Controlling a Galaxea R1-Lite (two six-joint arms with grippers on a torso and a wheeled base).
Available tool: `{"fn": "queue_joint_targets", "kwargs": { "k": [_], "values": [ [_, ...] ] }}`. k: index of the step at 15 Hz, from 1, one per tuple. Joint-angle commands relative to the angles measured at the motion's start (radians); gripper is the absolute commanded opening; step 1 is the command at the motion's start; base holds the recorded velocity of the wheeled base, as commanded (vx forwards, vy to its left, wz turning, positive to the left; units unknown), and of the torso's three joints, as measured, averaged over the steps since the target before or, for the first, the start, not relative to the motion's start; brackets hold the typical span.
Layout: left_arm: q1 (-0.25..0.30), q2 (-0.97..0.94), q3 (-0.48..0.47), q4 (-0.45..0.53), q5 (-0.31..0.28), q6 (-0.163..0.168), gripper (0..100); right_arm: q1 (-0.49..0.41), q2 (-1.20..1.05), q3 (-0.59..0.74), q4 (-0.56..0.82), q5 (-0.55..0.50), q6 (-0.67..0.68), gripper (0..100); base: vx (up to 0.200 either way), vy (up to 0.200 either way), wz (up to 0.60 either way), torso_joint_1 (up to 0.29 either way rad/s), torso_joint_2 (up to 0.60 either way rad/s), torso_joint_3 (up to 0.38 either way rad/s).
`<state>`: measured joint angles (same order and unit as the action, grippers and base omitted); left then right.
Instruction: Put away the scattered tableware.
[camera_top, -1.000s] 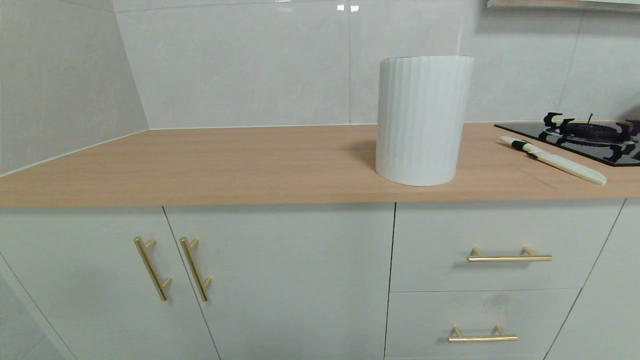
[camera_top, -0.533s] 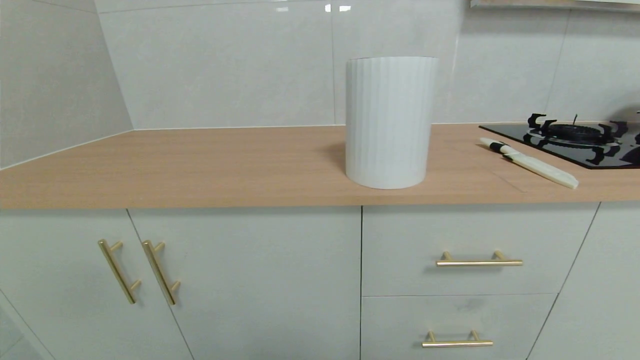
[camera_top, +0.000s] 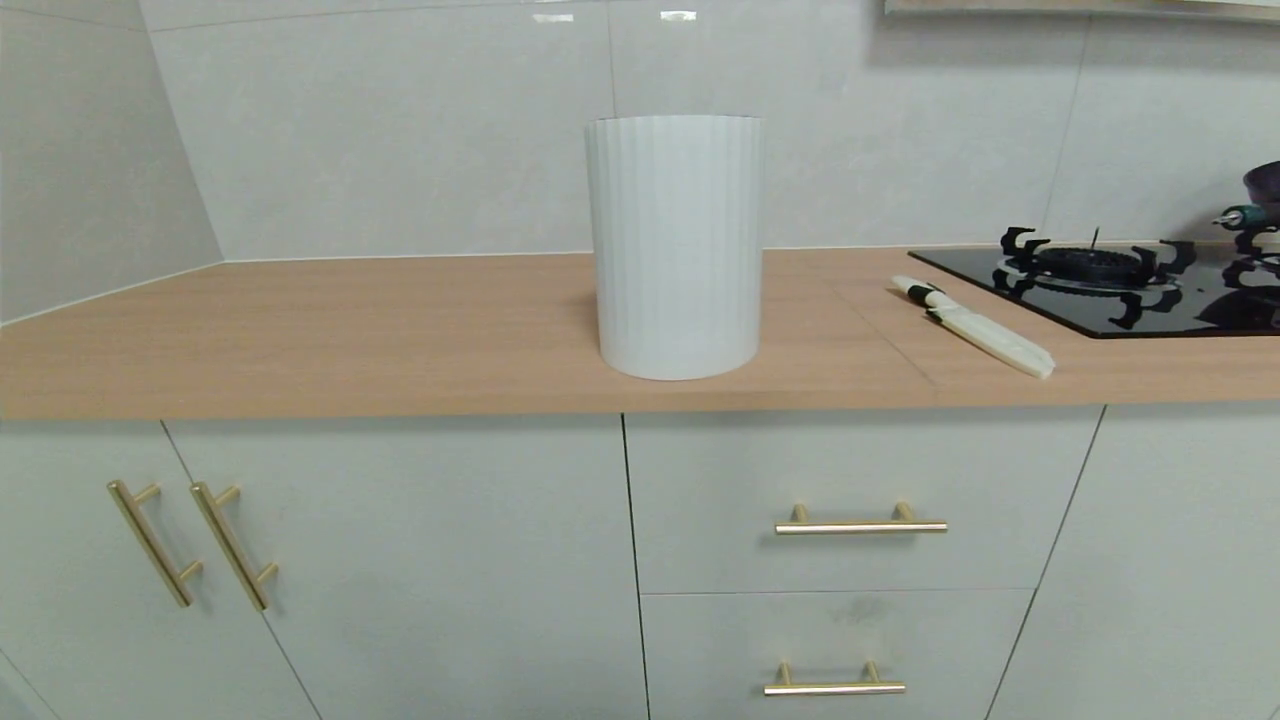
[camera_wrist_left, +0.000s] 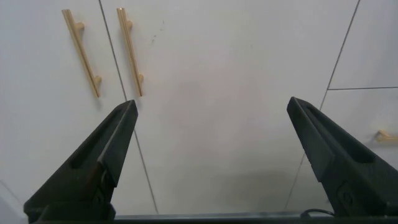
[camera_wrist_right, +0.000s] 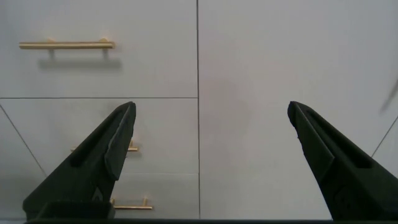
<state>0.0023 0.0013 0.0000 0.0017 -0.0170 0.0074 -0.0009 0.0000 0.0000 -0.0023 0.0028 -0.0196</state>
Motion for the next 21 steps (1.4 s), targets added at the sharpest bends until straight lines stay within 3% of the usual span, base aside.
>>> {"fn": "queue_joint_targets", "kwargs": {
  "k": [1,14,21],
  "values": [
    [0.001,0.0,0.0,0.0,0.0,0.0,100,0.001,0.002,0.0,-0.001,0.002,0.0,100,0.0,0.0,0.0,0.0,0.0,0.0],
    [0.001,0.0,0.0,0.0,0.0,-0.001,100,0.001,0.002,0.0,-0.001,0.0,0.0,100,0.0,0.0,0.0,0.0,0.0,0.0],
    [0.001,0.0,0.0,0.0,0.0,-0.001,100,0.001,0.002,0.0,0.001,0.002,0.0,100,0.0,0.0,0.0,0.102,-0.33,-0.242]
  ]
}}
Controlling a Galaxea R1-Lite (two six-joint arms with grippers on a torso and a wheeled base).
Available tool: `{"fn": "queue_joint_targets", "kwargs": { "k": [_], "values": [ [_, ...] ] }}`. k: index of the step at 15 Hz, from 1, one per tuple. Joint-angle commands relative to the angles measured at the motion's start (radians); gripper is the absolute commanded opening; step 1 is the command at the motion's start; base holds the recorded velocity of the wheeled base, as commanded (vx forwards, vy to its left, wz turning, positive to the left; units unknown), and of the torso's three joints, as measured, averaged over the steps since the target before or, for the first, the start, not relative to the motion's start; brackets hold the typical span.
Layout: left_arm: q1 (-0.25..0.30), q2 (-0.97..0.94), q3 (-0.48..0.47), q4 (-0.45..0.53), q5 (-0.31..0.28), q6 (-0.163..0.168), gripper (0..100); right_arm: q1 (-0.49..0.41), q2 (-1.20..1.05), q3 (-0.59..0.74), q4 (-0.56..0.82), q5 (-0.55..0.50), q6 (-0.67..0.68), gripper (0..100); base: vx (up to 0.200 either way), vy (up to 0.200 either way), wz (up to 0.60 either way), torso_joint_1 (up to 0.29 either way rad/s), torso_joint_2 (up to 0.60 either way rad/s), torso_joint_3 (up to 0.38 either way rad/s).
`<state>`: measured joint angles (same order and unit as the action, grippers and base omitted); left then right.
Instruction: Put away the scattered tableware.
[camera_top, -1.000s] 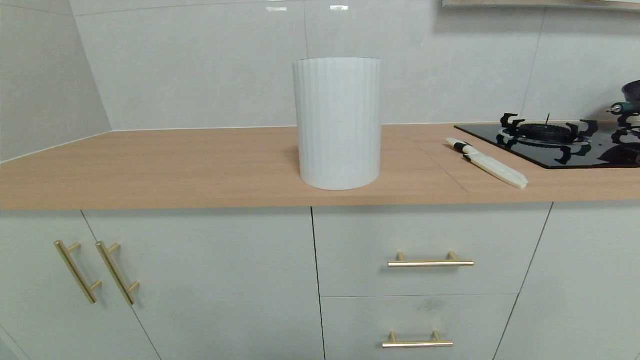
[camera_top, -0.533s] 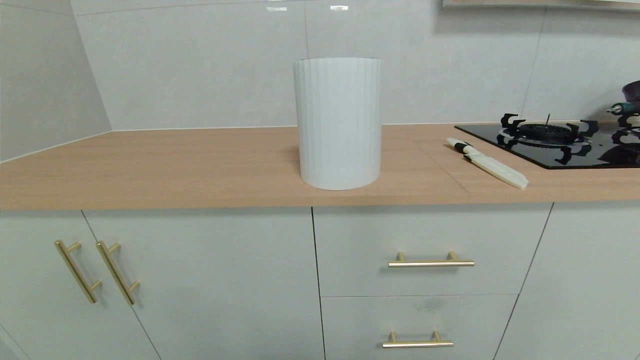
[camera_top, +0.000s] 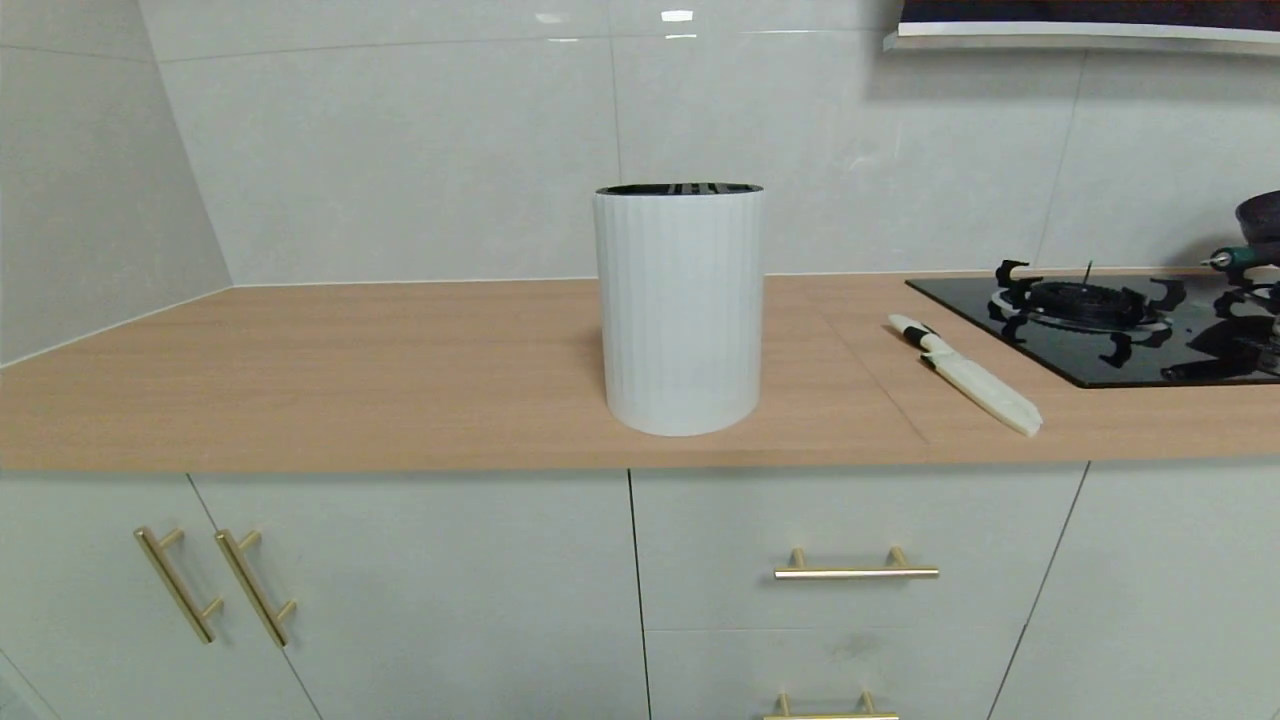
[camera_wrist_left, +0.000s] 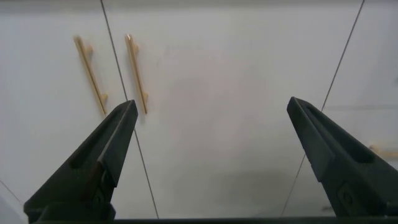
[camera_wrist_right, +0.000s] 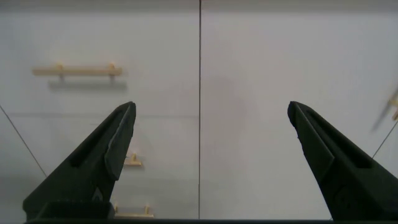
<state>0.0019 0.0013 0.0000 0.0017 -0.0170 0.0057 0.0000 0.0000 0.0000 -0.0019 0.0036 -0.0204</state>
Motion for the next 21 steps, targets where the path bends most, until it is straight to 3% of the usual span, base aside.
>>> {"fn": "queue_joint_targets", "kwargs": {
  "k": [1,21],
  "values": [
    [0.001,0.0,0.0,0.0,0.0,0.0,100,0.0,0.002,0.0,0.0,0.001,-0.001,100,0.0,0.0,0.0,0.163,-0.49,-0.3],
    [0.001,0.0,0.0,0.0,0.0,0.0,100,0.0,0.002,0.0,-0.001,0.001,0.0,100,0.0,0.0,0.0,0.215,-0.5,-0.287]
  ]
}}
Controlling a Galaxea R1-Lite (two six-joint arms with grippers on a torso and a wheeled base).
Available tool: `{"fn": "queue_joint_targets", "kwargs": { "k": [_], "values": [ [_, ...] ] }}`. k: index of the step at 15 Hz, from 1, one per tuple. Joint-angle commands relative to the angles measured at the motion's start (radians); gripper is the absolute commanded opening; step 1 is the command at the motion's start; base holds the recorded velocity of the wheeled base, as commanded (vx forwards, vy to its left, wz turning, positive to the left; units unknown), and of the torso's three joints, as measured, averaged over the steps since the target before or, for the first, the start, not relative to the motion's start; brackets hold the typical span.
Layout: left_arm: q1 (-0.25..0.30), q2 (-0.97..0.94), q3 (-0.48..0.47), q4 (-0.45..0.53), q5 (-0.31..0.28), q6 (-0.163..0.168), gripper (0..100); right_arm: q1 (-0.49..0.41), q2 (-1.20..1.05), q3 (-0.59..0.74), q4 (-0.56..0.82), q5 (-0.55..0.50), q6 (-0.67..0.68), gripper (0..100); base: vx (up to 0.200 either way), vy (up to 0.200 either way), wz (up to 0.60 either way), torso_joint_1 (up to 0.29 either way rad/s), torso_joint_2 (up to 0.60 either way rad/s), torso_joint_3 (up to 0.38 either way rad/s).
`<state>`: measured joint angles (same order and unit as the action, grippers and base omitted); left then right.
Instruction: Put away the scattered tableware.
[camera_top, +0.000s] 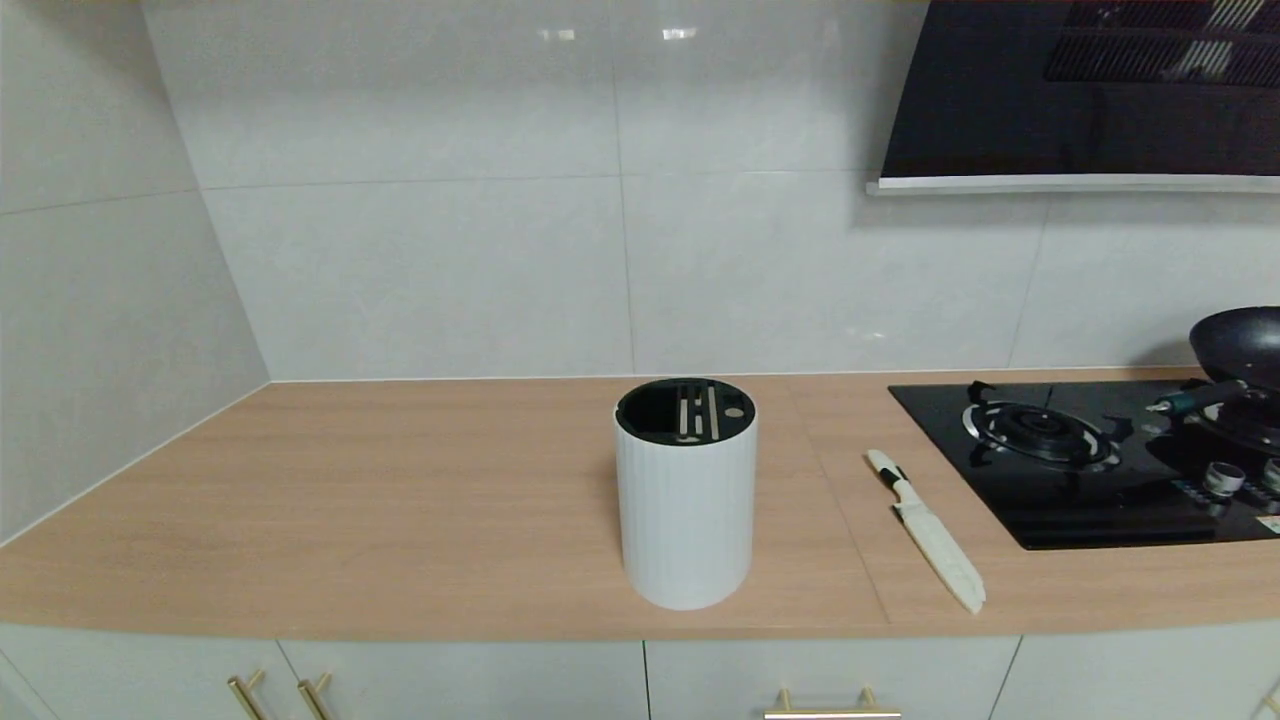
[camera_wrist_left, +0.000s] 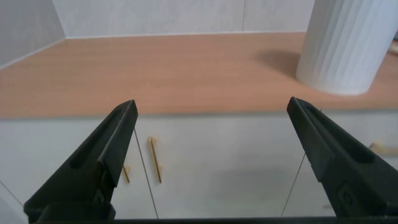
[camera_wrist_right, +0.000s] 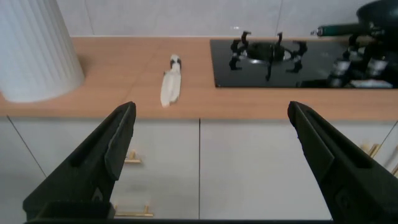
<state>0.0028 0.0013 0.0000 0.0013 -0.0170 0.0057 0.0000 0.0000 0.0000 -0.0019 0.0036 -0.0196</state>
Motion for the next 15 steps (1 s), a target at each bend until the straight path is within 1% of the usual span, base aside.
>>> {"fn": "queue_joint_targets", "kwargs": {
  "k": [1,6,9,11,15],
  "values": [
    [0.0,0.0,0.0,0.0,0.0,0.0,100,0.0,0.002,0.0,0.0,-0.001,-0.002,100,0.0,0.0,0.0,0.271,-0.57,-0.31],
    [0.0,0.0,0.0,0.0,0.0,0.0,100,0.0,0.002,0.0,-0.001,-0.001,0.0,100,0.0,0.0,0.0,0.279,-0.6,-0.317],
    [0.0,0.0,0.0,0.0,0.0,0.0,100,0.0,0.002,0.0,-0.001,-0.001,0.0,100,0.0,0.0,0.0,0.219,-0.45,-0.233],
    [0.0,0.0,0.0,0.0,0.0,0.0,100,0.0,0.002,0.0,-0.001,-0.001,0.0,100,0.0,0.0,0.0,0.093,-0.21,-0.102],
    [0.0,0.0,0.0,0.0,0.0,0.0,100,0.0,0.002,0.0,-0.001,0.001,-0.002,100,0.0,0.0,0.0,0.0,0.0,0.0]
  ]
}}
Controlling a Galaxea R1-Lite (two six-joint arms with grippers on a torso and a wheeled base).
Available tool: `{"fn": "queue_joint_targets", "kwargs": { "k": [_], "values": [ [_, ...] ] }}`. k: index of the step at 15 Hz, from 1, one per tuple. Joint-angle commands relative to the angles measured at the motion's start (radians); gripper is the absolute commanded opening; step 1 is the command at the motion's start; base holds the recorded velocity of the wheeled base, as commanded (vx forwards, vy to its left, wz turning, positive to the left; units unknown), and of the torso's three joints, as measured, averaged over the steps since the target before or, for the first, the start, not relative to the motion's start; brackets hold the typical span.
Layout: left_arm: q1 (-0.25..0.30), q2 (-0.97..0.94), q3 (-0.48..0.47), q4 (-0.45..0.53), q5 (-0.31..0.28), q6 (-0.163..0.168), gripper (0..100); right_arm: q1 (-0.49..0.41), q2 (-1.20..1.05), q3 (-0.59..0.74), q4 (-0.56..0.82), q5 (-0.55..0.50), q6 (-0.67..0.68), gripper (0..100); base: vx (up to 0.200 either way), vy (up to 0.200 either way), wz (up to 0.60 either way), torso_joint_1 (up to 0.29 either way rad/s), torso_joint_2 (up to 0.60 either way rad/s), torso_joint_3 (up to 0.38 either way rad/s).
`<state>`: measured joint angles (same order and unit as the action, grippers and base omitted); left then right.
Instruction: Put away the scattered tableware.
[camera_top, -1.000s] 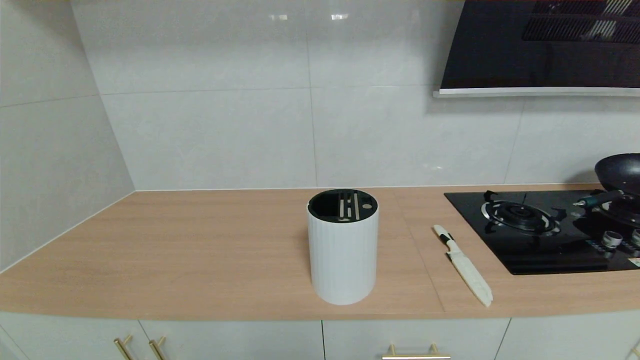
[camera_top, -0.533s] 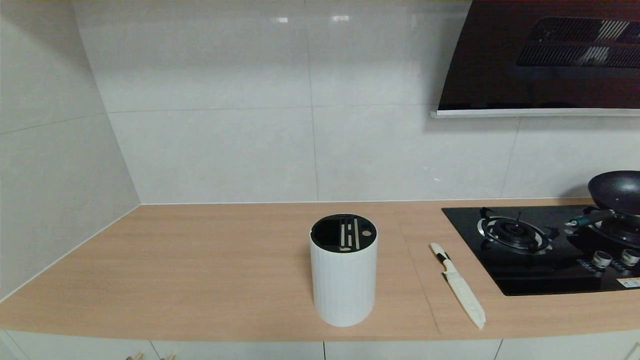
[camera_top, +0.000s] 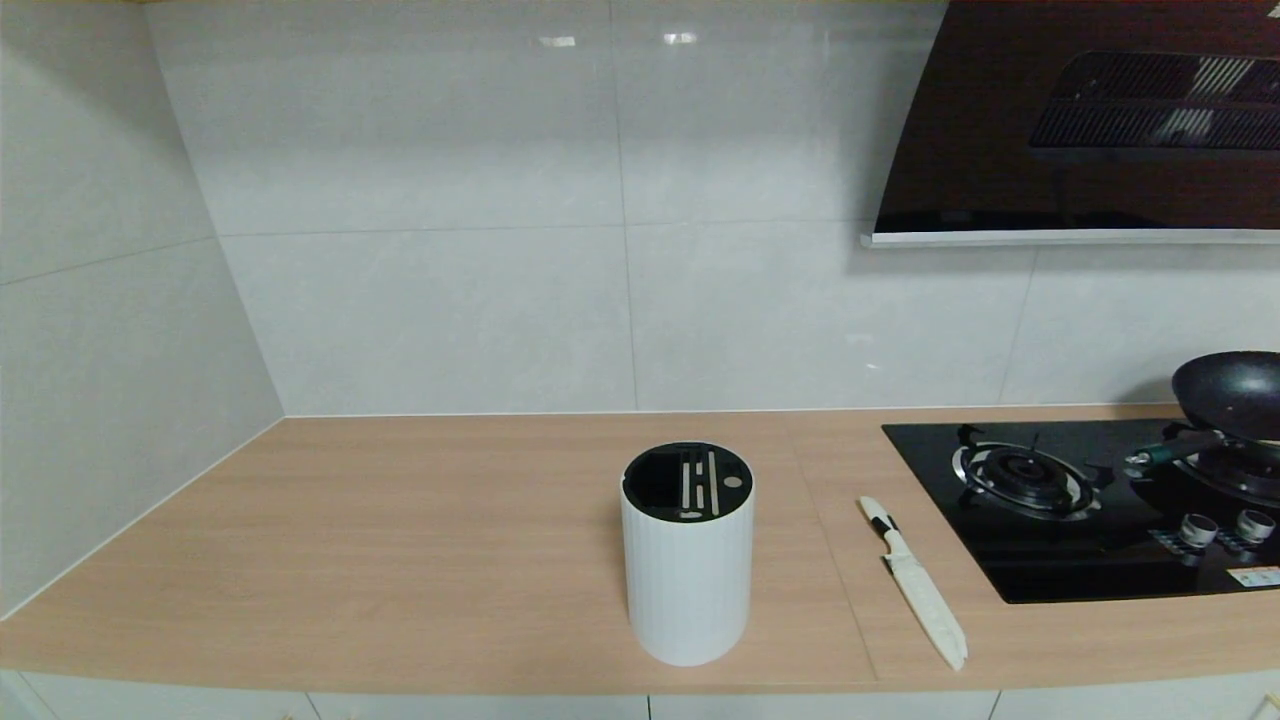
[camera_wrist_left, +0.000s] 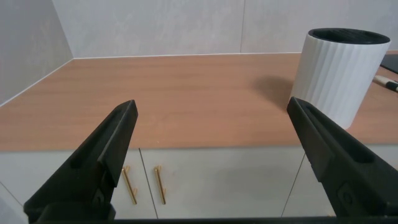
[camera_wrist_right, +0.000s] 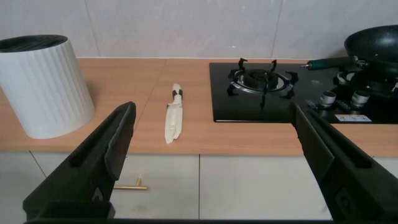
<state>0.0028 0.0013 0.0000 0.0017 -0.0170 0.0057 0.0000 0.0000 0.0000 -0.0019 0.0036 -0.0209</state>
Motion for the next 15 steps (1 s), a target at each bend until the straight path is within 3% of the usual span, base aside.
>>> {"fn": "queue_joint_targets", "kwargs": {
  "k": [1,13,15],
  "values": [
    [0.0,0.0,0.0,0.0,0.0,0.0,100,0.0,0.002,0.0,0.0,0.001,-0.001,100,0.0,0.0,0.0,0.0,0.0,0.0],
    [0.0,0.0,0.0,0.0,0.0,0.0,100,0.0,0.0,-0.002,-0.003,0.004,-0.002,100,0.0,0.0,0.0,0.0,0.0,0.0],
    [0.0,0.0,0.0,0.0,0.0,-0.001,100,0.009,0.038,-0.103,-0.018,0.062,0.033,100,0.0,0.0,0.0,0.0,0.0,0.0]
  ]
}}
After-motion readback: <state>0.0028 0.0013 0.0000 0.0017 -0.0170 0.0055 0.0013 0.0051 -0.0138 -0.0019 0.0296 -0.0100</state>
